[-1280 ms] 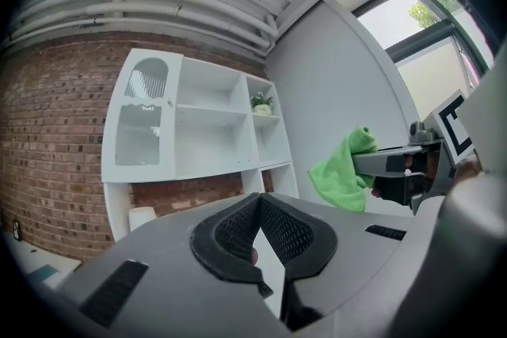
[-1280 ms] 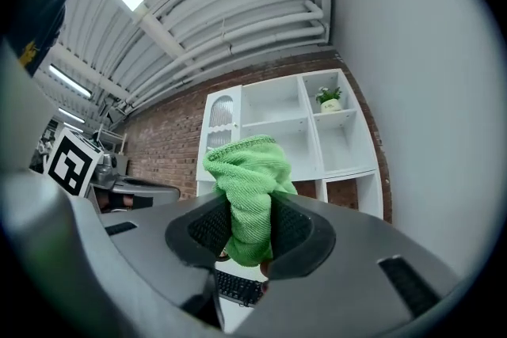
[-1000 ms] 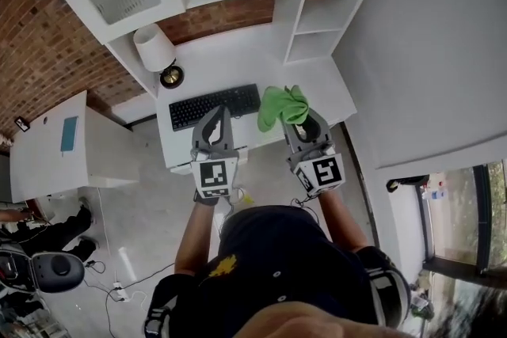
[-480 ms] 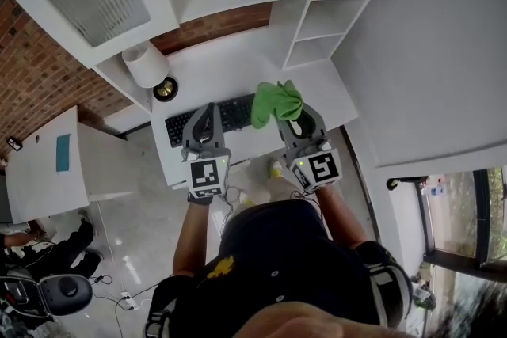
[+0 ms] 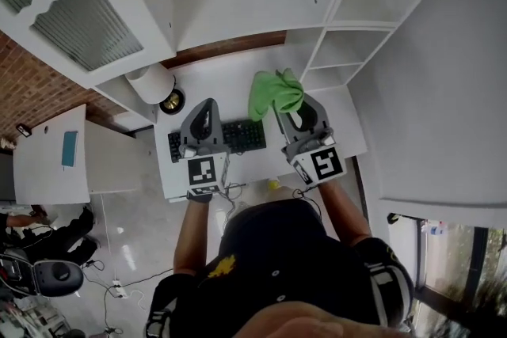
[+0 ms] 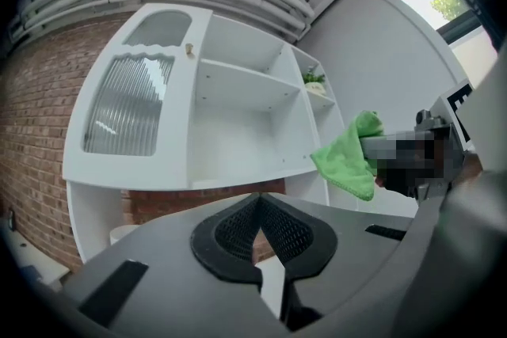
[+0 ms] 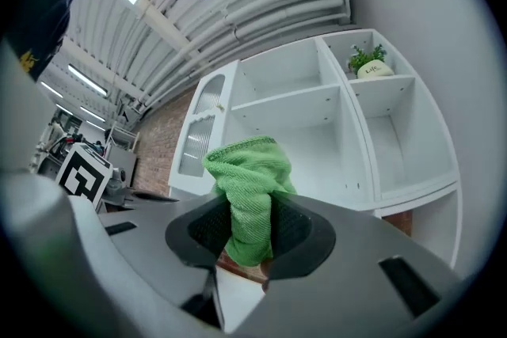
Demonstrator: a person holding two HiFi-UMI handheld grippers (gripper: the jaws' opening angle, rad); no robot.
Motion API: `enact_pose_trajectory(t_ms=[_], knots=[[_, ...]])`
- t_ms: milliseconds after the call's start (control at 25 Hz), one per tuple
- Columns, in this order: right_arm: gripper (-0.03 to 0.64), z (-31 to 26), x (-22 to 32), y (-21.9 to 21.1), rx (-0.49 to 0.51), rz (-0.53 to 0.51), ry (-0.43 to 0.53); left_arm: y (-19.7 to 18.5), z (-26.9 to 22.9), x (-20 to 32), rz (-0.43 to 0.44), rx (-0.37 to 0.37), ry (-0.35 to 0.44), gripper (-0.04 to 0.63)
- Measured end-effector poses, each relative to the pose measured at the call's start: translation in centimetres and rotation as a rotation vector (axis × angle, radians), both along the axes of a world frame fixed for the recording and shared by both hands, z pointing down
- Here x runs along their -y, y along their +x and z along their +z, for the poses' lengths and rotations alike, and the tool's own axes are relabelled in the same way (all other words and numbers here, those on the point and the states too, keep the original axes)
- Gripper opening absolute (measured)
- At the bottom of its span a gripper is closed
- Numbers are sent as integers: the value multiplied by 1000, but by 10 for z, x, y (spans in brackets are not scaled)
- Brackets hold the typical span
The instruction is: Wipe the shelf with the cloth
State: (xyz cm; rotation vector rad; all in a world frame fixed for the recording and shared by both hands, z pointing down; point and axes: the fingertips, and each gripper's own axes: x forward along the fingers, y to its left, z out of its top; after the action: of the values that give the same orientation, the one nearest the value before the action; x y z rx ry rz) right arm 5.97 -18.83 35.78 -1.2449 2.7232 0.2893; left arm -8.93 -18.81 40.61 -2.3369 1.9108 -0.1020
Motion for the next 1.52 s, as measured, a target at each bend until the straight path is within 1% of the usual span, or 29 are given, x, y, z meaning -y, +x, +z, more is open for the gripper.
enact_pose_trajectory(t_ms=[120, 280, 360, 440, 560, 720, 840, 960, 1040, 1200, 1280, 1360, 1520], knots=[[107, -23, 32, -4, 17, -82, 27, 1, -5, 23, -53, 2, -25, 18], [107, -66, 66, -25, 36, -165, 92, -4, -30, 43, -80, 36, 27, 18], [107, -87, 76, -42, 25, -184, 135, -11, -32, 48, -79, 41, 28, 18], [108, -105, 89, -65, -21, -201, 184, -21, -35, 53, -73, 42, 28, 18], [108, -127, 118, -104, -139, -230, 236, -36, -37, 55, -61, 39, 32, 18], [109, -132, 169, -160, -360, -285, 262, -52, -39, 59, -56, 31, 36, 18], [109, -112, 208, -200, -556, -311, 275, -61, -43, 64, -55, 31, 43, 18], [109, -85, 240, -235, -762, -319, 332, -66, -44, 70, -52, 28, 41, 18], [109, -67, 260, -255, -859, -330, 345, -67, -44, 72, -49, 29, 38, 18], [109, -41, 292, -278, -1020, -334, 370, -64, -44, 78, -40, 26, 40, 18], [109, -33, 303, -288, -1082, -334, 384, -67, -44, 80, -43, 24, 42, 18], [109, -24, 310, -300, -1123, -336, 382, -72, -43, 81, -54, 22, 40, 18], [110, -10, 327, -313, -1173, -312, 351, -78, -38, 84, -67, 20, 28, 18]])
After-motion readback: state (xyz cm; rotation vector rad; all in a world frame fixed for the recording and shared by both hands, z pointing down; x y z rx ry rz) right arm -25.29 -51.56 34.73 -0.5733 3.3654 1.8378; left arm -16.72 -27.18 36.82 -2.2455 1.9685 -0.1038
